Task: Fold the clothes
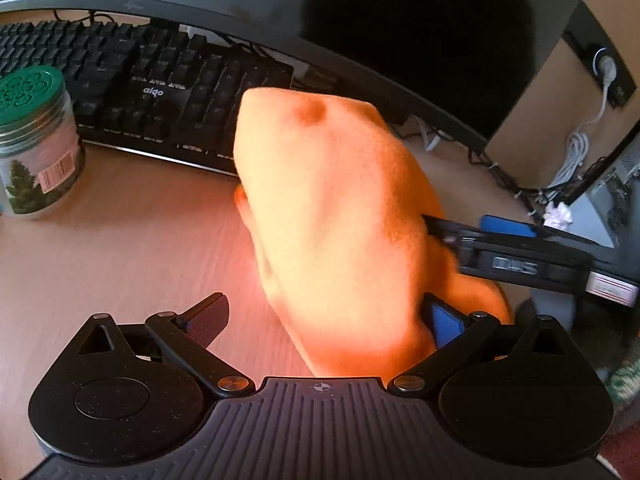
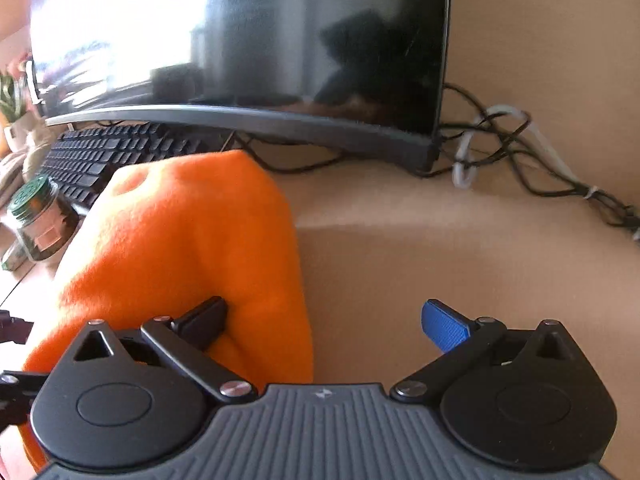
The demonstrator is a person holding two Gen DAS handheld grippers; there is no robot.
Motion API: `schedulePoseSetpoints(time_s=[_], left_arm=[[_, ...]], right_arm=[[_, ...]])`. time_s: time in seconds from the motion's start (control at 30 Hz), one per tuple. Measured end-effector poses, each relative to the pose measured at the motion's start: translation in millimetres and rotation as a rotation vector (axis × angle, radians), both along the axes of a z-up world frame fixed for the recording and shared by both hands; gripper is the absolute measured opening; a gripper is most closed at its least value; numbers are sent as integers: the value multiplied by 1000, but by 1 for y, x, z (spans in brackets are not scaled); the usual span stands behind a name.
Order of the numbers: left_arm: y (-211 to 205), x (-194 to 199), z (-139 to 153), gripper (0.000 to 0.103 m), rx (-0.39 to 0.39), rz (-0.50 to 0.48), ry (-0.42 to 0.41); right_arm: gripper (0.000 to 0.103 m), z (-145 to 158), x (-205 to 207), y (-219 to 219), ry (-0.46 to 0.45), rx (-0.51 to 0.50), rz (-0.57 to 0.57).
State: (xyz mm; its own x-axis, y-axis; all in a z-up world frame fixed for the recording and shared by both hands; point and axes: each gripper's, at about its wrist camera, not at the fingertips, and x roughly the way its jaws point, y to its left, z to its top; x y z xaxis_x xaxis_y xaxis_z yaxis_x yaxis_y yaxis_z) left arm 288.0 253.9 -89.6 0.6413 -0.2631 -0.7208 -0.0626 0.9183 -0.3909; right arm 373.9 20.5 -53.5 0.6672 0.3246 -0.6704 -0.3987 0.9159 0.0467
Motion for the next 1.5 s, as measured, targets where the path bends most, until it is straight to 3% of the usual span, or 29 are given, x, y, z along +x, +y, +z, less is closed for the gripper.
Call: schedulePoseSetpoints(time_s=[0.17, 0.33, 0.43, 0.6, 0.67, 0.8, 0.87, 1.0, 1.1, 1.23, 1.5], left_arm=[[-6, -26, 13, 103, 47, 42, -77], [-34, -80, 42, 103, 173, 125, -208], [-61, -121, 56, 103, 200, 196, -260], [-127, -182, 55, 103, 314, 385, -238], [-153, -207, 56, 103, 354, 495, -208], [-187, -256, 64, 103, 439, 603, -246], [-195, -268, 72, 103, 455, 654, -225], [-210, -282, 82, 103, 402, 656, -250], [-233, -279, 81, 103, 429, 592, -250], [-251, -272, 80, 103, 452, 541, -246], [-257, -270, 82, 103, 438, 560, -234]], right_arm=[[103, 18, -34, -27, 8, 72, -43], [103, 26, -62, -49, 30, 104, -68], [103, 27, -86, -60, -28, 131, -26], [103, 30, -137, -87, -162, 219, 90], [103, 29, -158, -101, -168, 210, 121], [103, 23, -195, -128, -156, 186, 167], [103, 25, -209, -141, -169, 200, 189], [103, 43, -230, -156, -237, 211, 240], [103, 45, -243, -170, -262, 198, 225], [103, 39, -244, -183, -210, 172, 211], [103, 44, -245, -201, -209, 174, 193]])
